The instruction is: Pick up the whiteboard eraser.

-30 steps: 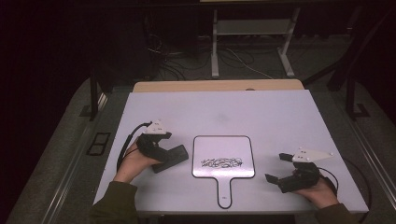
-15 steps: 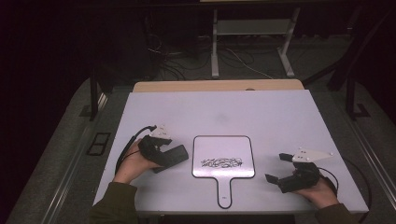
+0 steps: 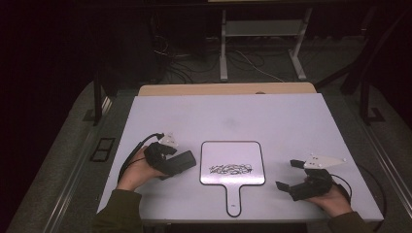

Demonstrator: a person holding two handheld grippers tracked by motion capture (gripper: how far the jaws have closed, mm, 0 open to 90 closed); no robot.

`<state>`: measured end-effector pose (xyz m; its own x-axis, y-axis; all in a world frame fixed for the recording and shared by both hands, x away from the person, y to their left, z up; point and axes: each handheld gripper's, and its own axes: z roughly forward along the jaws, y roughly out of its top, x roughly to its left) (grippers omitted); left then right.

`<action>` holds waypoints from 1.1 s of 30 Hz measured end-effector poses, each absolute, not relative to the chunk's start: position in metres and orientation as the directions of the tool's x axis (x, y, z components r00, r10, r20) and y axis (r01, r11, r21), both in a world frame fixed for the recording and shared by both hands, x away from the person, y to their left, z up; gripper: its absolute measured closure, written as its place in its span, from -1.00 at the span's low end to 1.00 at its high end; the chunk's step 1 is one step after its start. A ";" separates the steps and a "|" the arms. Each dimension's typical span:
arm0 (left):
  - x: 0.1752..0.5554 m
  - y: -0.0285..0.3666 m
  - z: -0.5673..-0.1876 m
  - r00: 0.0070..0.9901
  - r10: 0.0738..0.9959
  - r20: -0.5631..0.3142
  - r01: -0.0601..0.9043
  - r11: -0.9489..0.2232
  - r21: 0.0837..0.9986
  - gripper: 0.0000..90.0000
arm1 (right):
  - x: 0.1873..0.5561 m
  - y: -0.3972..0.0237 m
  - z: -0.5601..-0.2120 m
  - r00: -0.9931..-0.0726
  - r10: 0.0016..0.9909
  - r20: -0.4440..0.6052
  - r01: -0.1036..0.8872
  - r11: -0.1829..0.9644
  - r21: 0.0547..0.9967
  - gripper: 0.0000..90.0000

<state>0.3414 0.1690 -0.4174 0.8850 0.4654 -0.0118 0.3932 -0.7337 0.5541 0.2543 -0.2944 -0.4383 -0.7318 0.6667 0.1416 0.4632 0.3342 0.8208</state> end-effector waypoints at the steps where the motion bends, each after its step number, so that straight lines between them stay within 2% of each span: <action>1: 0.341 0.169 -0.418 0.885 0.464 -0.016 0.396 -0.736 0.549 -0.52 | 0.254 -0.294 -0.439 -0.732 0.666 0.140 0.462 0.336 0.821 -1.00; 15: 0.342 0.164 -0.422 0.900 0.436 0.005 0.382 -0.792 0.476 -0.29 | 0.254 -0.294 -0.439 -0.731 0.668 0.141 0.466 0.338 0.818 -1.00; 20: 0.341 0.163 -0.423 0.888 0.459 0.007 0.403 -0.788 0.465 -0.16 | 0.254 -0.294 -0.439 -0.731 0.667 0.140 0.466 0.339 0.817 -1.00; 33: 0.345 0.167 -0.424 0.883 0.467 -0.041 0.428 -0.768 0.476 -0.13 | 0.253 -0.294 -0.439 -0.739 0.660 0.132 0.456 0.347 0.820 -1.00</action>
